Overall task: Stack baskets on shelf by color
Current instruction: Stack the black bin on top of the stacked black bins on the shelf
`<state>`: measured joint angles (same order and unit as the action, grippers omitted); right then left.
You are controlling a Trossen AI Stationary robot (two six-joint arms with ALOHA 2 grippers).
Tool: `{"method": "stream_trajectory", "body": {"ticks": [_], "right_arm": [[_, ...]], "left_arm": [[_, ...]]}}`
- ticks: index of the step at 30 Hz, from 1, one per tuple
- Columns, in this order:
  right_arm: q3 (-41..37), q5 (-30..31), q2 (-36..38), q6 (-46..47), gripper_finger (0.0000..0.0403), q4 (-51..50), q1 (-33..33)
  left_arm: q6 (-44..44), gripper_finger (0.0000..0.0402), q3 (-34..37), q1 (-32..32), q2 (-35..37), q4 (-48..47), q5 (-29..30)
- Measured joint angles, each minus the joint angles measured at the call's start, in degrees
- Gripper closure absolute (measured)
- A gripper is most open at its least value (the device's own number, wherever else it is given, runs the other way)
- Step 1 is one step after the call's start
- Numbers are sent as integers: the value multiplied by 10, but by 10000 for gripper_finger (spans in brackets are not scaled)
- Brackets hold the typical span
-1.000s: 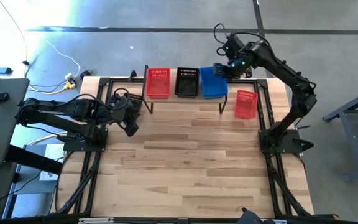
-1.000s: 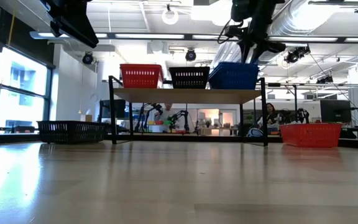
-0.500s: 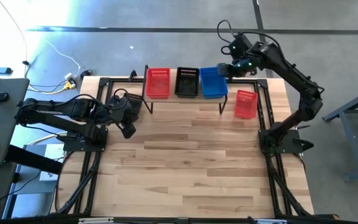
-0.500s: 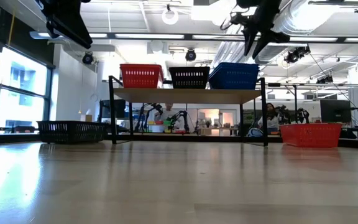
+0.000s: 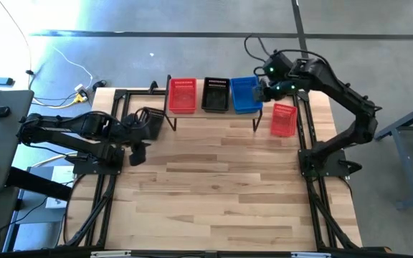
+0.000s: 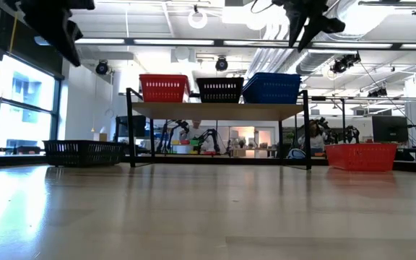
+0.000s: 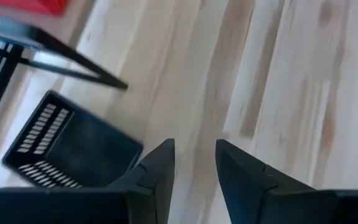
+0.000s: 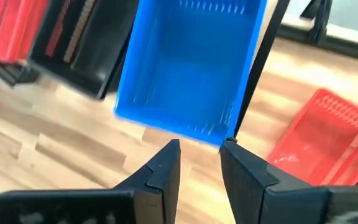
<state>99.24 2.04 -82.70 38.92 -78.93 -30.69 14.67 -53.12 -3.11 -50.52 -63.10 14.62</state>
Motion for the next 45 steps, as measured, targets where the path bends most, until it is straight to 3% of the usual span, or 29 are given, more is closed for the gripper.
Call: {"method": "stream_trajectory", "body": {"ticks": [7, 17, 23, 26, 45], "right_arm": [[0, -1, 0, 34, 304, -12, 65], [0, 19, 0, 43, 304, -10, 112], [0, 20, 0, 10, 304, -10, 112], [0, 19, 0, -6, 304, -10, 111], [0, 10, 0, -61, 304, -11, 110]], "left_arm": [[-77, 271, 0, 0, 0, -72, -11], [-138, 208, 30, 0, 0, -70, -8], [-139, 213, 90, 0, -9, -35, 29], [-155, 220, 88, -6, -20, -7, 47], [-308, 228, 88, -133, -198, 23, 29]]}}
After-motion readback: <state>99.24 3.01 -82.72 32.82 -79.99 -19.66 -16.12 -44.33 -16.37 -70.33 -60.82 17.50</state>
